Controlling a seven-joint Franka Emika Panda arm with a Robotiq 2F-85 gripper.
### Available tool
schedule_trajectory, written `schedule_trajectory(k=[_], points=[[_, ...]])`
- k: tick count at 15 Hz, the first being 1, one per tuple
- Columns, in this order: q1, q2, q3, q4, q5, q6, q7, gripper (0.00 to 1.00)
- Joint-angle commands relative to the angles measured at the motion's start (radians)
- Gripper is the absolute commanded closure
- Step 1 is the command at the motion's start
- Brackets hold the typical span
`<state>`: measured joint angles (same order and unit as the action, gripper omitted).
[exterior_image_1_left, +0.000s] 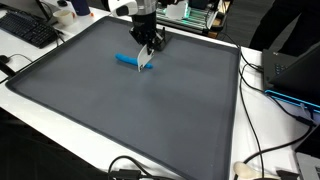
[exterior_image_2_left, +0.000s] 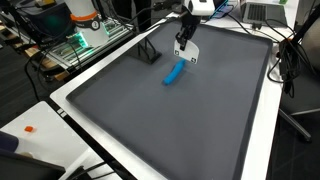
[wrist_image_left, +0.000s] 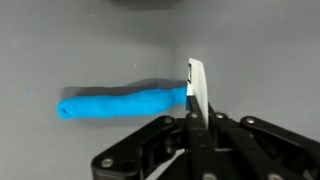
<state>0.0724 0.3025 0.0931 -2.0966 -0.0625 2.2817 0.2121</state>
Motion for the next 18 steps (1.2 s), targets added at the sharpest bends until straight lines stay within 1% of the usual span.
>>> schedule_trajectory(k=[1, 10, 18], points=[[0.019, 0.01, -0.021, -0.013, -0.013, 0.04, -0.015, 0.99], [0.037, 0.033, -0.045, -0.014, -0.072, 0.069, -0.008, 0.99], [0.035, 0.052, -0.043, -0.03, -0.059, 0.088, -0.016, 0.99]])
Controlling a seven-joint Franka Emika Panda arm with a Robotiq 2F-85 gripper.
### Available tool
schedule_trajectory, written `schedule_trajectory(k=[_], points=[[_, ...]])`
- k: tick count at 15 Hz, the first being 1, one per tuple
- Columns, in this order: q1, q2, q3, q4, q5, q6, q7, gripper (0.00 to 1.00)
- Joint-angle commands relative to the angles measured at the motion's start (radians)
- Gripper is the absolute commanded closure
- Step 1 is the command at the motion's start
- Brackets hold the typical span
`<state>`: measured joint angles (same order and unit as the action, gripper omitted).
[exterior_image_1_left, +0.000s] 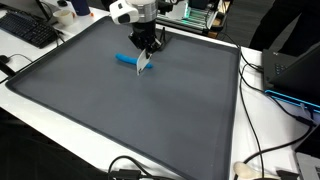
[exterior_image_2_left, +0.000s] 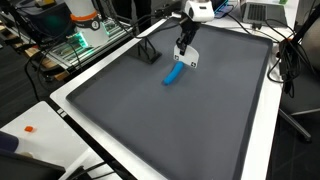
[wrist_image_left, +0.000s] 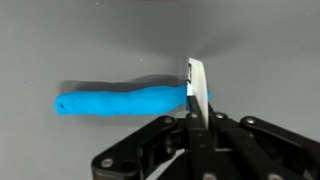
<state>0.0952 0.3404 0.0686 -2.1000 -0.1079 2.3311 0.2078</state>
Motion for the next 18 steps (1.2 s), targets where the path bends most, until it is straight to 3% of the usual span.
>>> schedule_trajectory(k=[1, 5, 18], points=[[0.012, 0.016, -0.019, -0.031, -0.011, 0.05, -0.009, 0.99], [0.01, 0.025, -0.019, -0.039, -0.004, 0.064, -0.014, 0.99], [0.006, -0.005, -0.01, -0.052, 0.015, -0.043, -0.055, 0.99]])
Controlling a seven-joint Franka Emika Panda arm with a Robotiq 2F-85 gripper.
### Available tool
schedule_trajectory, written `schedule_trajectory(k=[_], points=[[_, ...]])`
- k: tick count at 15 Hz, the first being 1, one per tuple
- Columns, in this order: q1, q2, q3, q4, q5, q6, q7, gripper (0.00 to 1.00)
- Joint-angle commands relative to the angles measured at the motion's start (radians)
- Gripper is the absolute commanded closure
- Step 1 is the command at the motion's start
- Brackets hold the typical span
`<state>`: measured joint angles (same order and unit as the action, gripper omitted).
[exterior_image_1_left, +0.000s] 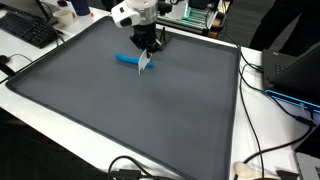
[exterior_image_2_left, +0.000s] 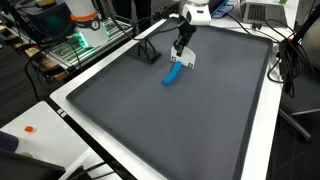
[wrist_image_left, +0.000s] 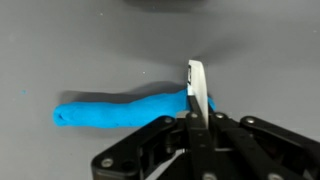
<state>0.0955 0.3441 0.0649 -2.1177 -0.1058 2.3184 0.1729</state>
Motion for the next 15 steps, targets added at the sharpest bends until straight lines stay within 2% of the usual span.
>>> schedule_trajectory(k=[1, 15], points=[[0.003, -0.01, -0.005, -0.039, 0.017, -0.028, -0.024, 0.99], [0.001, -0.045, 0.008, -0.023, 0.049, -0.142, -0.04, 0.99]])
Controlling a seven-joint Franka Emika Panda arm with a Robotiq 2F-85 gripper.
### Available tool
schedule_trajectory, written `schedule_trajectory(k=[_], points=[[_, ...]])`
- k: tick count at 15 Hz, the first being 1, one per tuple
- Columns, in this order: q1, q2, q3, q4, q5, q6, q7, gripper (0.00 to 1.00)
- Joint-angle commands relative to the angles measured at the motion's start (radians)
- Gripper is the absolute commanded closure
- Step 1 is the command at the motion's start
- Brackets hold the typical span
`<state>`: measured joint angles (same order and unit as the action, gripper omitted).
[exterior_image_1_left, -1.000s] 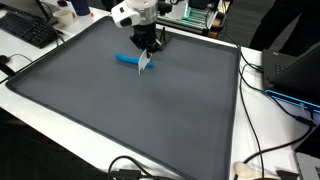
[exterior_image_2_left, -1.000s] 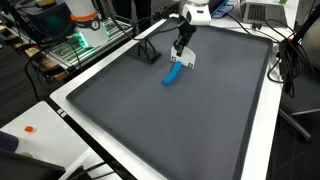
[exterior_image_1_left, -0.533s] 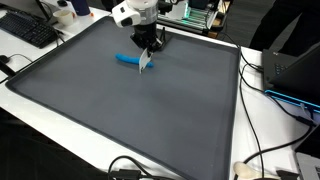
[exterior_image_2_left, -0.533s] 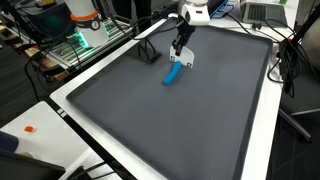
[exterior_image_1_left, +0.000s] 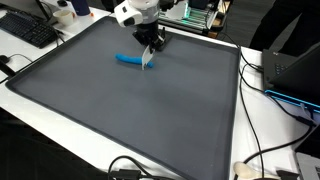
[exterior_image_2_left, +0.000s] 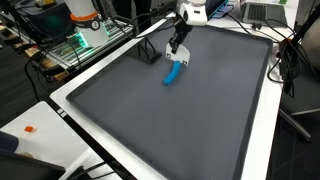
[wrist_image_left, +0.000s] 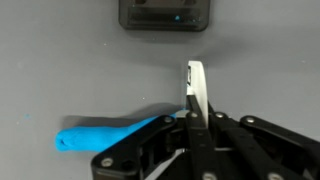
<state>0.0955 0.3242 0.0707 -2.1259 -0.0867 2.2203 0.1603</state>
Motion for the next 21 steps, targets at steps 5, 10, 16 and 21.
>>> schedule_trajectory(k=[5, 10, 16, 21], points=[[-0.001, -0.028, 0.005, 0.005, 0.051, -0.121, -0.034, 0.99], [0.0, -0.039, 0.002, 0.031, 0.056, -0.179, -0.038, 0.99], [0.001, -0.051, -0.008, 0.073, 0.026, -0.179, -0.031, 0.99], [-0.007, -0.04, -0.022, 0.078, 0.004, -0.145, -0.034, 0.99]])
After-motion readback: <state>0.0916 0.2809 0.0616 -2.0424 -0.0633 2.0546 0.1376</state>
